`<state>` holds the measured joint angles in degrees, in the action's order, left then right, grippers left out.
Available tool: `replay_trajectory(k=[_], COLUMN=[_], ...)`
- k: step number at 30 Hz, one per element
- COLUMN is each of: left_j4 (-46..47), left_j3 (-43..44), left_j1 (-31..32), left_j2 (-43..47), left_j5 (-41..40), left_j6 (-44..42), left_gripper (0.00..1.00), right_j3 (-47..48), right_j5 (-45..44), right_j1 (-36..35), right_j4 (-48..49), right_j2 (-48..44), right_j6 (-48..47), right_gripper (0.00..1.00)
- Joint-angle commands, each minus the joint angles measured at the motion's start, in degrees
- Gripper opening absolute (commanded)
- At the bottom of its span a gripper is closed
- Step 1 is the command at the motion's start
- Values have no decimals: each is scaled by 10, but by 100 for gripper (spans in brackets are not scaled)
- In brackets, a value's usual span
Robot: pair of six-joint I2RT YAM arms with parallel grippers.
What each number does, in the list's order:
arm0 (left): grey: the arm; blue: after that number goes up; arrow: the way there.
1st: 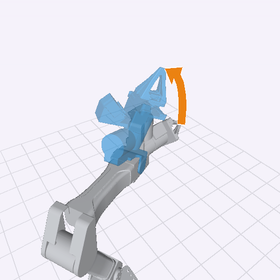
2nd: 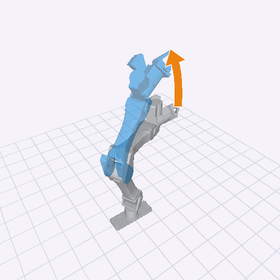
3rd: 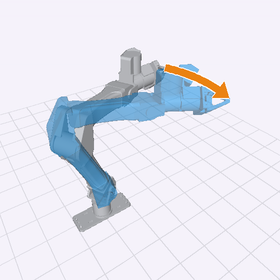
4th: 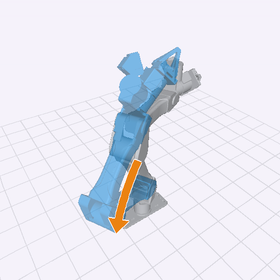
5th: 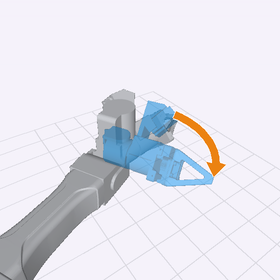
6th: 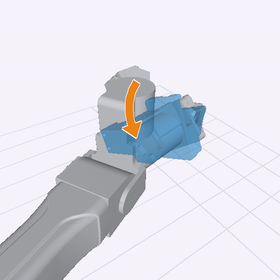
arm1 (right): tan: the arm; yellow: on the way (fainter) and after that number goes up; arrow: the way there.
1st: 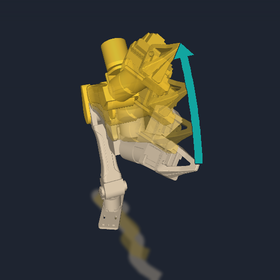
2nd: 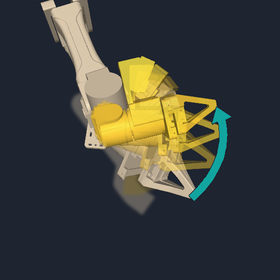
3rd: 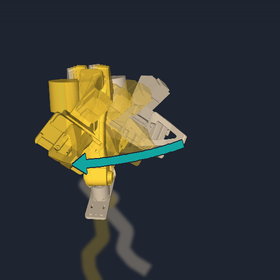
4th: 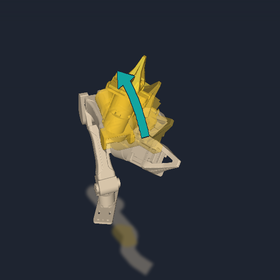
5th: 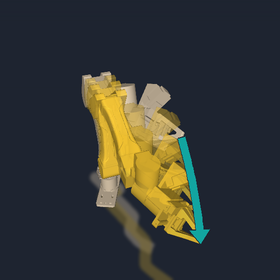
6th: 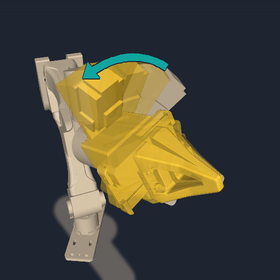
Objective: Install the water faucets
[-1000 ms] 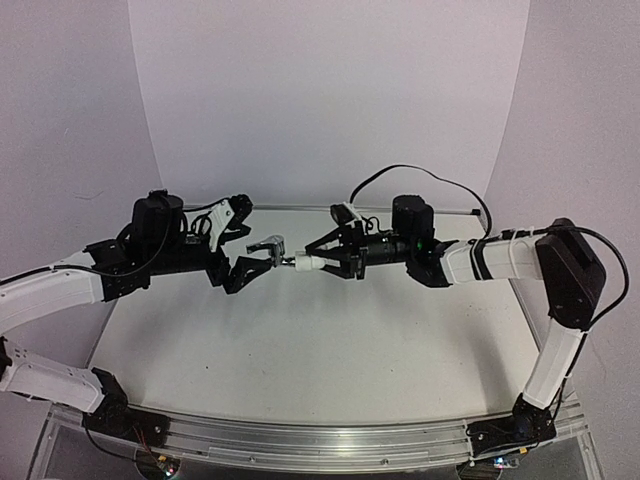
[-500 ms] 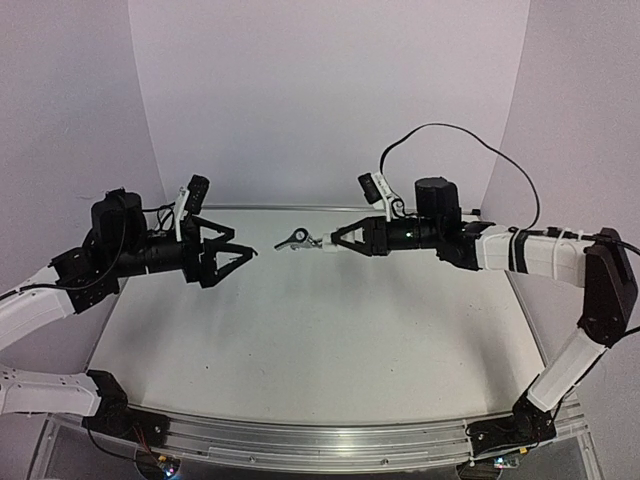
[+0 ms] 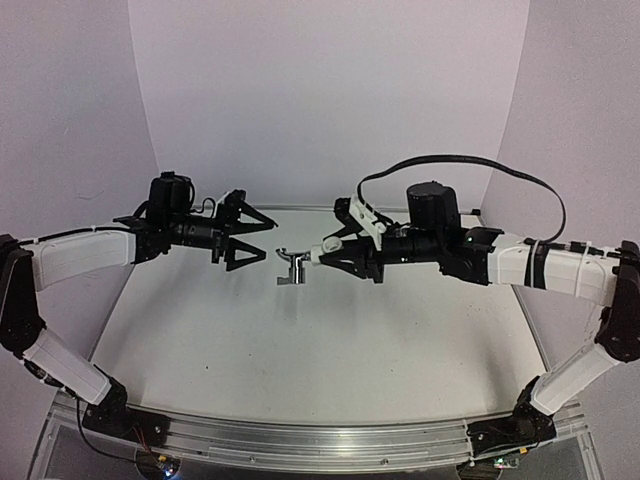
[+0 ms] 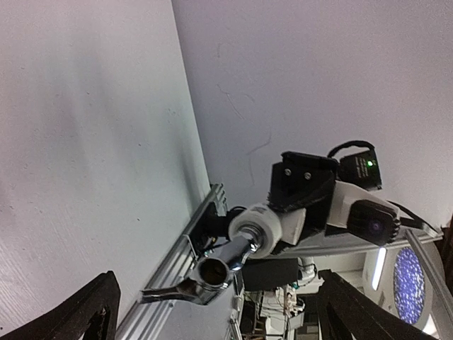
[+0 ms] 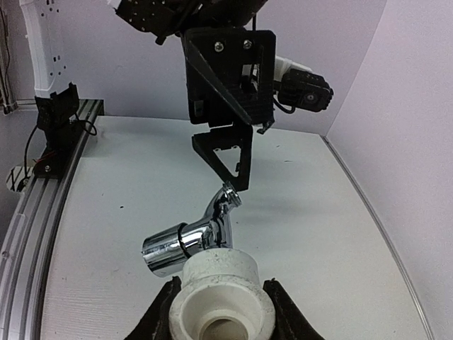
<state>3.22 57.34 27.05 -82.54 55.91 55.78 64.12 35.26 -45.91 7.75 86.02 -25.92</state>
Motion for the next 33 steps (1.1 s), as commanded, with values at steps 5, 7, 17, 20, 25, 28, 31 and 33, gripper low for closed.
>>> replay_trajectory(k=[5, 7, 17, 20, 25, 28, 31, 33], left_j4=[90, 91, 98, 98, 98, 98, 98, 98], left_j3=[-12, -14, 4, 6, 7, 5, -7, -19], left_j1=[34, 38, 66, 67, 69, 71, 73, 73], left_j2=[13, 8, 9, 10, 12, 17, 43, 66], left_j5=[75, 83, 118, 127, 117, 92, 45, -12], left_j6=[-22, -45, -119, -135, -160, -185, -241, -296], left_gripper=[98, 95, 66, 60, 47, 34, 20, 12], right_j3=[17, 23, 44, 46, 58, 72, 86, 93], right_j5=[-1, 14, 66, 77, 90, 105, 131, 143], right_j1=[-8, -8, -8, -8, -8, -8, -7, -7], right_j4=[95, 98, 98, 98, 102, 108, 121, 126], right_j2=[-1, 4, 20, 22, 31, 43, 61, 72], right_j6=[24, 42, 130, 165, 226, 302, 396, 456], right_gripper=[0, 0, 0, 0, 0, 0, 0, 0])
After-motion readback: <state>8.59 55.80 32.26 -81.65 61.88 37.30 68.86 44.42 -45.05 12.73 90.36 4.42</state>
